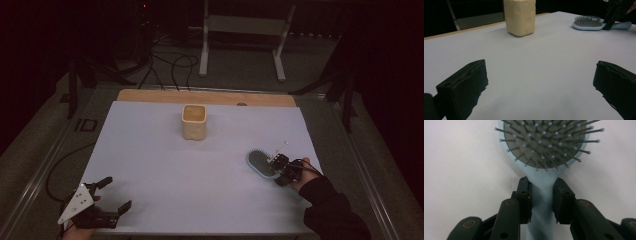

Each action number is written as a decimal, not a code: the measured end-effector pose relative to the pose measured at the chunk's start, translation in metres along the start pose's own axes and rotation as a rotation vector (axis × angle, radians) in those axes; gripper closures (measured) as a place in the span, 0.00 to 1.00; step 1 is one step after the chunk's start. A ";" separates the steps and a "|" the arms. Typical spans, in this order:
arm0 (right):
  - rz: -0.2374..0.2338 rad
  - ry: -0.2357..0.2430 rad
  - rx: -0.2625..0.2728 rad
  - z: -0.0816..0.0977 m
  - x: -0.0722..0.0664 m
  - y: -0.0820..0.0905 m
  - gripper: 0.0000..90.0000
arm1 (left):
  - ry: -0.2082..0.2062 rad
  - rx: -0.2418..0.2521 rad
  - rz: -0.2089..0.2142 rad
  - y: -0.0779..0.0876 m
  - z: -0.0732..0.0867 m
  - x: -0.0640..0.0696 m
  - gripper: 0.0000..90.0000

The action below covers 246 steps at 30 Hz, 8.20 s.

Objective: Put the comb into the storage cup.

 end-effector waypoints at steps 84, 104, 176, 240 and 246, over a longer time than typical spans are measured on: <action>-0.113 0.016 0.740 -0.150 -0.063 0.094 0.78 | 0.013 0.002 -0.003 0.002 0.001 -0.001 0.00; -0.100 0.029 0.847 -0.192 -0.064 0.119 0.78 | 0.018 0.005 -0.002 0.003 0.001 -0.002 0.00; -0.082 -0.067 1.154 -0.295 -0.048 0.118 0.78 | 0.038 0.026 0.012 0.007 0.003 -0.004 0.00; -0.149 0.010 1.134 -0.292 -0.047 0.049 0.38 | 0.045 0.022 0.023 0.007 0.004 -0.005 0.00; -0.154 0.012 1.122 -0.286 -0.043 0.048 0.18 | 0.045 0.020 0.020 0.006 0.004 -0.005 0.00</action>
Point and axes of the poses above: each handheld gripper's, and its own axes: y roughly backward along the jaws, z roughly out of its underside, x roughly to its right, the point moved 2 cm from there along -y, roughly forward along the jaws, and after that the axes turned 4 degrees about -x, right-handed, at the moved point
